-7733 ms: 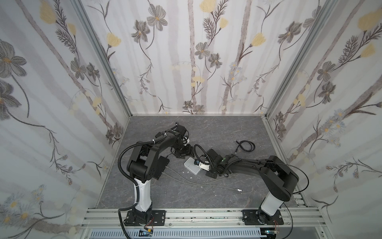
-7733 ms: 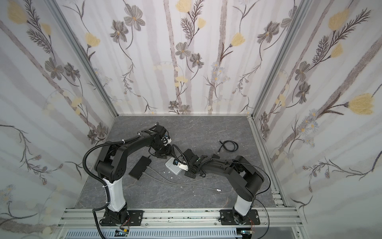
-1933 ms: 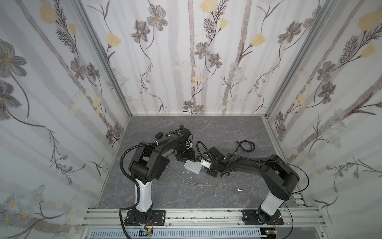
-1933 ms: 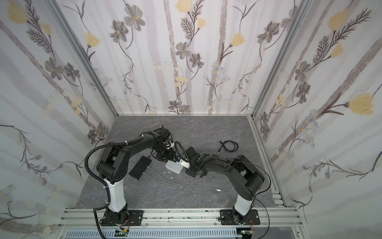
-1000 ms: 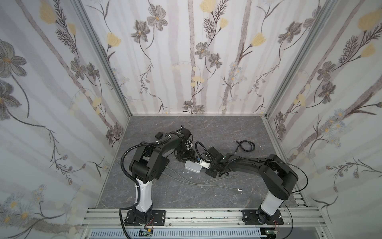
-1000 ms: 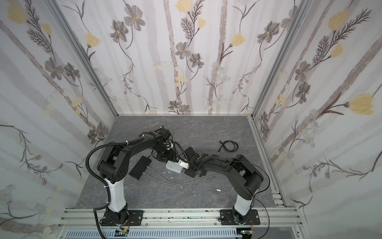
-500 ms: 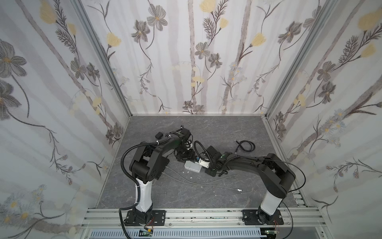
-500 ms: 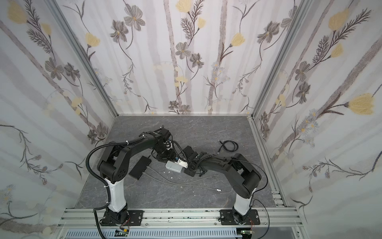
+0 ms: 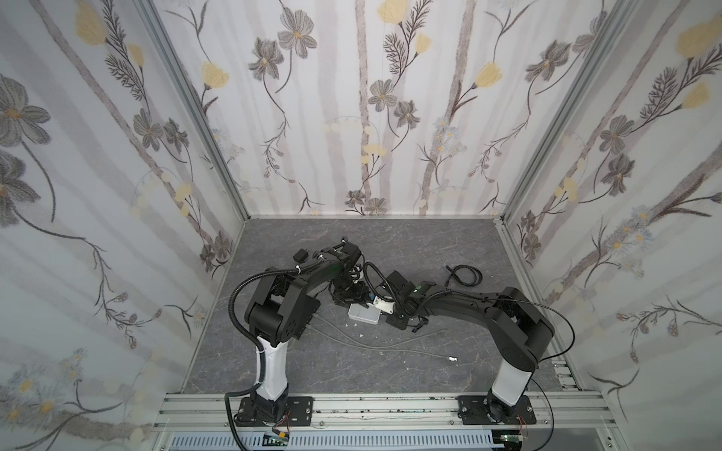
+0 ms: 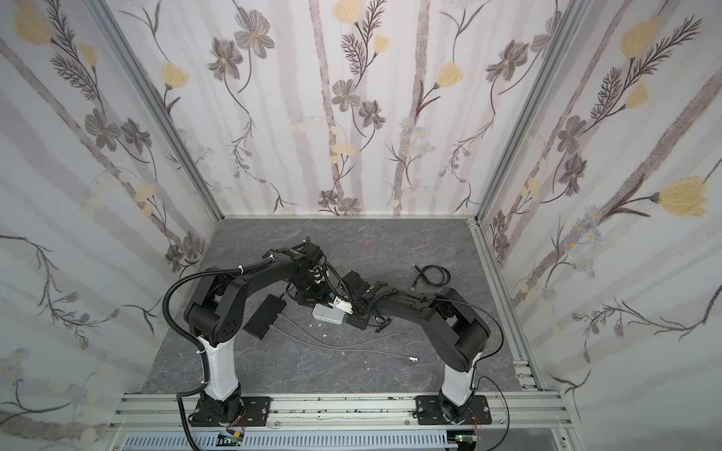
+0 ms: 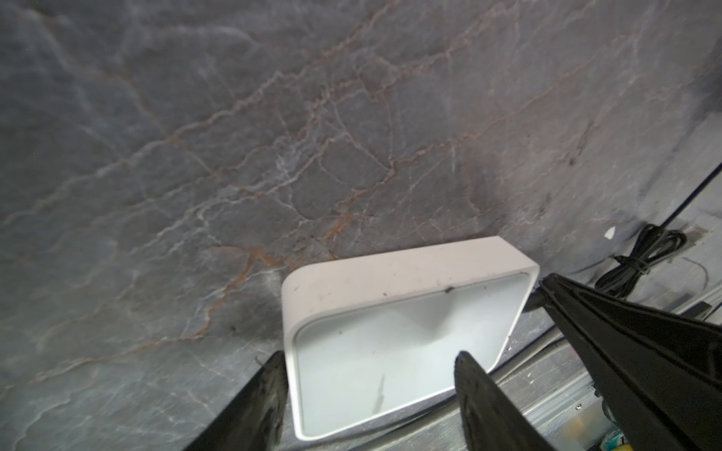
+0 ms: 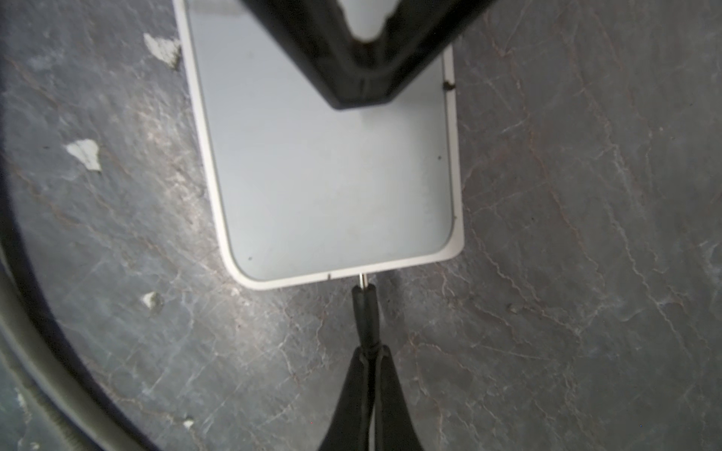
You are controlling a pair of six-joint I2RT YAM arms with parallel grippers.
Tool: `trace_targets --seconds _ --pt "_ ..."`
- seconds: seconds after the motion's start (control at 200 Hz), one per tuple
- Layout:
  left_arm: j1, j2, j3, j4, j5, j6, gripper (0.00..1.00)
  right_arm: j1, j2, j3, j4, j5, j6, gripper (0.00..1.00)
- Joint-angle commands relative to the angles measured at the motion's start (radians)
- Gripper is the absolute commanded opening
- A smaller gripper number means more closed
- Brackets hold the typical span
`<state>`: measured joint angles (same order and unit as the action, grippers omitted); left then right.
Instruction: Insert the plug into the switch port
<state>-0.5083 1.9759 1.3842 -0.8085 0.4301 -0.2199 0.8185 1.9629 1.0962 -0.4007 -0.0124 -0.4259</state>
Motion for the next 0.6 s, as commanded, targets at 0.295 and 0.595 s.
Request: trace_targets --seconds 0.295,0.595 --pt "-0.01 0.015 -0.001 0.011 0.072 -0.01 0.67 0.003 0.059 0.063 0.069 -0.031 -0.025 0.0" --pt "-0.011 0.023 0.0 0.004 0.06 -0.006 0.65 0.004 0.045 0.066 0.074 -0.009 -0.031 0.0"
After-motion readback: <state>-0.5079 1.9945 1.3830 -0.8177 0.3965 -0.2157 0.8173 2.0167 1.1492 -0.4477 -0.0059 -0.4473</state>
